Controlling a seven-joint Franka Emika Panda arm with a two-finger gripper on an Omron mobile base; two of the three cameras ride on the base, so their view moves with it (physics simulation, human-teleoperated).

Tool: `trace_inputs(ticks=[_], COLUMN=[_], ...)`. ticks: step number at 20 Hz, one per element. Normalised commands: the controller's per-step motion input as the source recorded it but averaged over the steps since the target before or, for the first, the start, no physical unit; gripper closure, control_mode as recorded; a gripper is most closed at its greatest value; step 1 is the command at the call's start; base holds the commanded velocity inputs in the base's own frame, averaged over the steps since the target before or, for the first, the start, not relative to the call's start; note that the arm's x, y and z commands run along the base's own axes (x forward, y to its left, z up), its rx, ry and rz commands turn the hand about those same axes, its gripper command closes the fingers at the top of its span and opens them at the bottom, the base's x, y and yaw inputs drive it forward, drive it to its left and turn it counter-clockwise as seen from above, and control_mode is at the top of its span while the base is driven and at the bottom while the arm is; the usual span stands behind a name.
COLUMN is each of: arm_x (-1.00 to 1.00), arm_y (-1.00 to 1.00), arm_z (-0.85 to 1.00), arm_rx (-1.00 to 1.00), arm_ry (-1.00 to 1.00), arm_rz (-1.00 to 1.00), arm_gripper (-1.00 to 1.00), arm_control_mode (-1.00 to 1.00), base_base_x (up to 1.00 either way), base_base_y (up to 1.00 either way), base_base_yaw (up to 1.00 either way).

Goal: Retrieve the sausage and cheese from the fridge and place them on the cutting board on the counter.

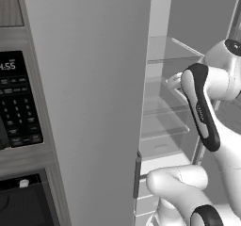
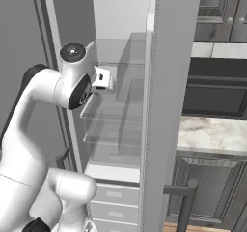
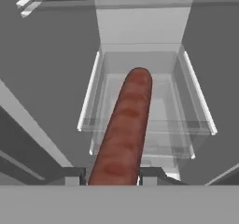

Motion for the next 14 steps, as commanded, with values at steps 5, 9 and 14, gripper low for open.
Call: trace_inputs(ticks=[5, 9, 14], arm_x=[-1.0, -0.37, 0.0], arm_y=[0.02, 0.09, 0.0], arm_z=[-0.74, -0.33, 0.0], arm_rx=[0.02, 0.02, 0.0], arm_ry=[0.0, 0.01, 0.0], arm_rz=[0.0, 0.0, 0.0], arm_gripper=[1.0, 1.0, 1.0], arm_control_mode=[-1.0, -1.0, -1.0], base_base_x=[0.0, 0.0, 0.0], base_base_y=[0.0, 0.0, 0.0], base_base_yaw=[0.0, 0.0, 0.0])
